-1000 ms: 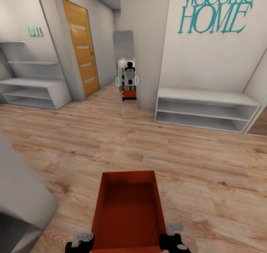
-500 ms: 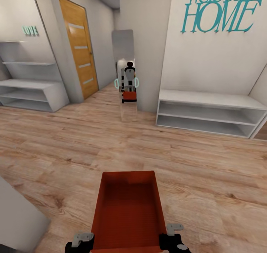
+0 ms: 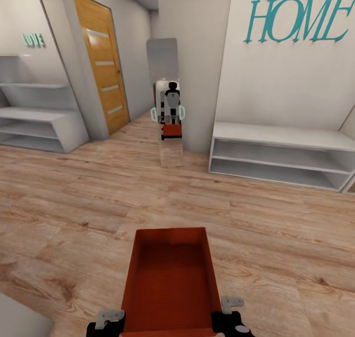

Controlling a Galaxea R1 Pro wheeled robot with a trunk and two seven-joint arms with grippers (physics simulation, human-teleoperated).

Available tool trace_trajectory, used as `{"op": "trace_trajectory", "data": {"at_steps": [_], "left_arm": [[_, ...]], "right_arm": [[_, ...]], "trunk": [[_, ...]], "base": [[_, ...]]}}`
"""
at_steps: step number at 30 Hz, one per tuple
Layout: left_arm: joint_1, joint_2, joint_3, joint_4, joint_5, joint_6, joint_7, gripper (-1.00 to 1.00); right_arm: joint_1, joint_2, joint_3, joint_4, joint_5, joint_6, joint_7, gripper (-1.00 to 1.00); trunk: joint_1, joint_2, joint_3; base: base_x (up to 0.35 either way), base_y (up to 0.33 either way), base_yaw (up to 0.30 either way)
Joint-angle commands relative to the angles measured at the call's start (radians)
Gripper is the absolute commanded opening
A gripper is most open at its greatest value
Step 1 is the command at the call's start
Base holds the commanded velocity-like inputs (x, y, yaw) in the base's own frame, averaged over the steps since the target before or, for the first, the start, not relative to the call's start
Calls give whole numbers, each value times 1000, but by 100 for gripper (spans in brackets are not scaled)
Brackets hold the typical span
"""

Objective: Move the two storage containers from the living room to the garage. In the garage, place one container on the floor and stack the other container on top of it (either order is fine).

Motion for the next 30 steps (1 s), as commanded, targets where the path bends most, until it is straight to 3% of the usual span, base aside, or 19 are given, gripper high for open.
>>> {"op": "trace_trajectory", "data": {"at_steps": [1, 15, 30], "left_arm": [[0, 0, 8, 1, 3, -3, 1, -100], [0, 0, 8, 1, 3, -3, 1, -100], [0, 0, 7, 1, 3, -3, 1, -100]], "right_arm": [[-1, 0, -5, 0, 2, -3, -6, -100], [-1, 0, -5, 0, 2, -3, -6, -100], [-1, 0, -5, 0, 2, -3, -6, -100]], "trunk": [[1, 0, -1], [1, 0, -1], [1, 0, -1]], "base": [[347, 0, 0], [346, 0, 10], [347, 0, 162]]}}
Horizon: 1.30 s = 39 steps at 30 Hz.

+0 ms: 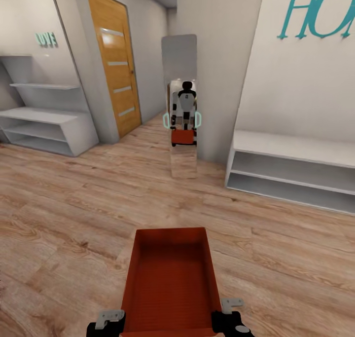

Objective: Move the two storage containers from the living room to the garage. In the garage, place one container on the floor and stack the other container on top of it (either order is fine).

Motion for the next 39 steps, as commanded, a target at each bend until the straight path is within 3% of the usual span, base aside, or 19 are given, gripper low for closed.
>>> {"op": "trace_trajectory", "data": {"at_steps": [1, 39], "left_arm": [[-1, 0, 7, 1, 3, -3, 1, -100], [-1, 0, 8, 1, 3, -3, 1, -100]], "right_arm": [[-1, 0, -5, 0, 2, -3, -6, -100], [-1, 0, -5, 0, 2, -3, -6, -100]], "trunk": [[1, 0, -1], [1, 0, -13]], "base": [[347, 0, 181], [347, 0, 187]]}}
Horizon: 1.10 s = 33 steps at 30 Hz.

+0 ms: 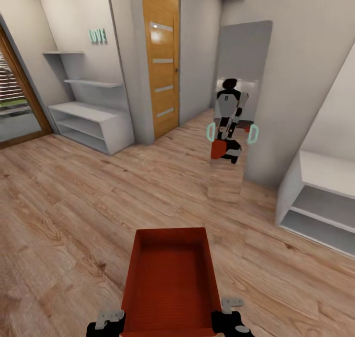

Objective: Move the two storage containers from the living room to the garage. In the garage, place one container on the floor and stack the other container on top of it (either order is fine).

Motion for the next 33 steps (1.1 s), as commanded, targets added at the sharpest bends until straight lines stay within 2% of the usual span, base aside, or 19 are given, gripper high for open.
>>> {"op": "trace_trajectory", "data": {"at_steps": [1, 33], "left_arm": [[0, 0, 7, 1, 2, -3, 1, -100], [0, 0, 7, 1, 3, -3, 1, -100]], "right_arm": [[-1, 0, -5, 0, 2, -3, -6, -100], [-1, 0, -4, 0, 2, -3, -6, -100]], "trunk": [[1, 0, -2], [1, 0, -28]], "base": [[346, 0, 223], [346, 0, 246]]}}
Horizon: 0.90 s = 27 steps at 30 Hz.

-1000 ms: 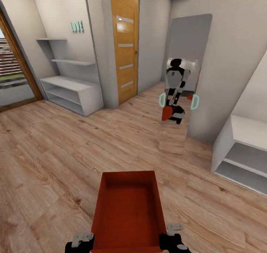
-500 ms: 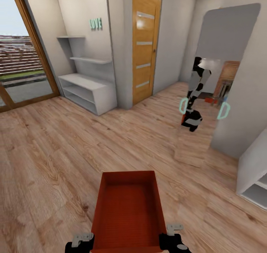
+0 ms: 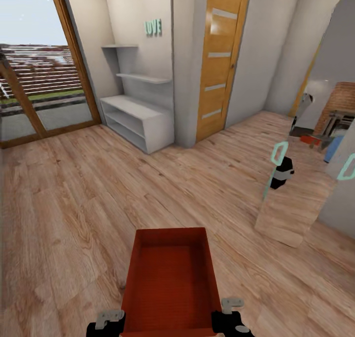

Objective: Move the two storage containers from the living room to the garage. In the garage, place one container on the floor and stack the other container on top of it (either order is fine).

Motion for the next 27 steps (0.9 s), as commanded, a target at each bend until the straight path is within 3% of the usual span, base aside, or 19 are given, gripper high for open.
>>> {"op": "trace_trajectory", "data": {"at_steps": [1, 17, 27], "left_arm": [[-1, 0, 7, 1, 3, -3, 1, -100], [-1, 0, 7, 1, 3, -3, 1, -100], [-1, 0, 7, 1, 3, -3, 1, -100]], "right_arm": [[-1, 0, -5, 0, 2, -3, -6, -100], [-1, 0, -4, 0, 2, -3, -6, -100], [-1, 0, -4, 0, 2, -3, -6, -100]], "trunk": [[0, 0, -2], [0, 0, -15], [0, 0, -17]], "base": [[346, 0, 249], [346, 0, 247], [347, 0, 58]]}}
